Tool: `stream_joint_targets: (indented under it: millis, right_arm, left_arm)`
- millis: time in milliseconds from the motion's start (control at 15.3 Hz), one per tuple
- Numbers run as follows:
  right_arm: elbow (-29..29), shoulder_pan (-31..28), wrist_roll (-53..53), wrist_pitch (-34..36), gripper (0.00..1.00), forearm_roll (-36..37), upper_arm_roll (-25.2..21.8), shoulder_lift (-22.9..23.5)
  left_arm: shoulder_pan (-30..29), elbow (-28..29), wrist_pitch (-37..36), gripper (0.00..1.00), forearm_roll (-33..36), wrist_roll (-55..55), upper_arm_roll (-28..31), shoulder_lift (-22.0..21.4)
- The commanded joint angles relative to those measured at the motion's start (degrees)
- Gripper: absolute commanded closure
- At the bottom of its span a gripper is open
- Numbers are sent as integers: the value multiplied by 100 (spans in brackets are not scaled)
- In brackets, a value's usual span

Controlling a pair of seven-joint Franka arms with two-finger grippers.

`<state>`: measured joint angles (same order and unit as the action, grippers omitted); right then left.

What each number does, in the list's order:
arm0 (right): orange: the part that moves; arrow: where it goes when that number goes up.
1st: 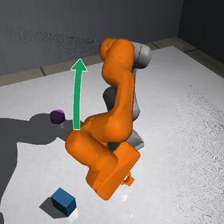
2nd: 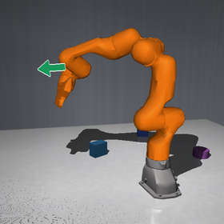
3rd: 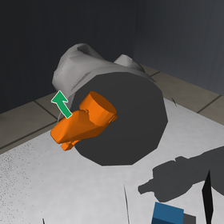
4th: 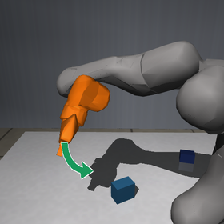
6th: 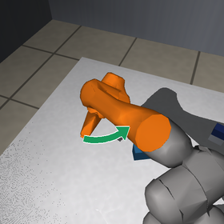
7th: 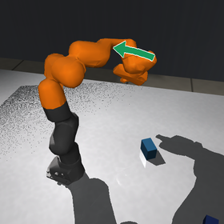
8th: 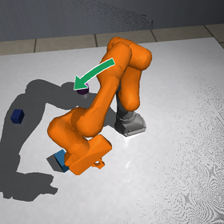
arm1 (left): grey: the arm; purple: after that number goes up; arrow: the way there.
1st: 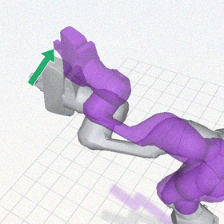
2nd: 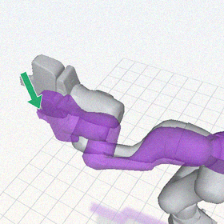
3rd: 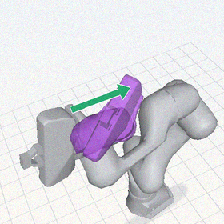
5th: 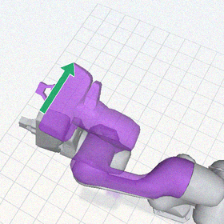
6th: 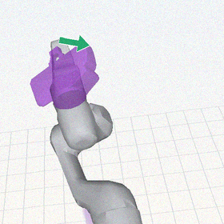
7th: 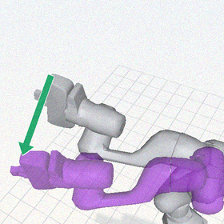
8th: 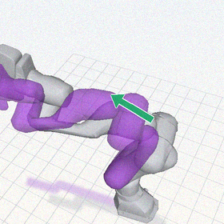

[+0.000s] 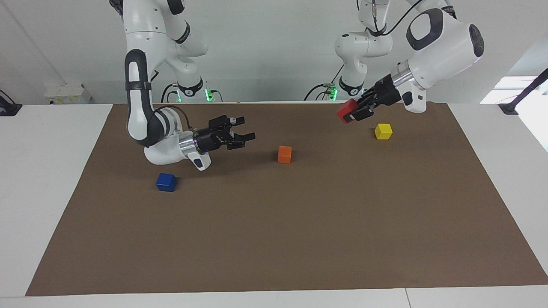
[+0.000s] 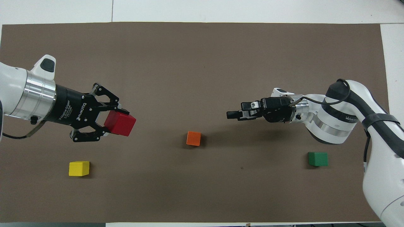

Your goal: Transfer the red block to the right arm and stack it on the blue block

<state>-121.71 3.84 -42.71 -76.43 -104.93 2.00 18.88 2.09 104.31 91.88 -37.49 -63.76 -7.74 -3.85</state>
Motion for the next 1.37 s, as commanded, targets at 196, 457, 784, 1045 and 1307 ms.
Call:
stream_joint_targets:
  millis: [196, 457, 784, 1045, 1307]
  right_arm:
    - [-55, 599, -289, 751, 5, -1291, 29, 379]
    - [-11, 793, -325, 945, 5, -1372, 38, 599]
    - [288, 1074, -334, 1297, 4, -1845, 81, 1153]
    - [445, 1128, -273, 1254, 4, -2286, 310, 1145]
    - [499, 1136, -264, 1166, 5, -2304, 310, 1145]
  left_arm:
    - [800, 757, 1506, 100, -1004, -2157, 89, -318]
    - [1415, 977, 2535, 100, -1155, -3061, 89, -344]
    - [1881, 1099, 3309, 100, -1155, -3722, 89, -344]
    - [2128, 1258, 3757, 100, -1155, -4108, 98, -388]
    - [2269, 1434, 4092, 100, -1146, -4566, 89, -432]
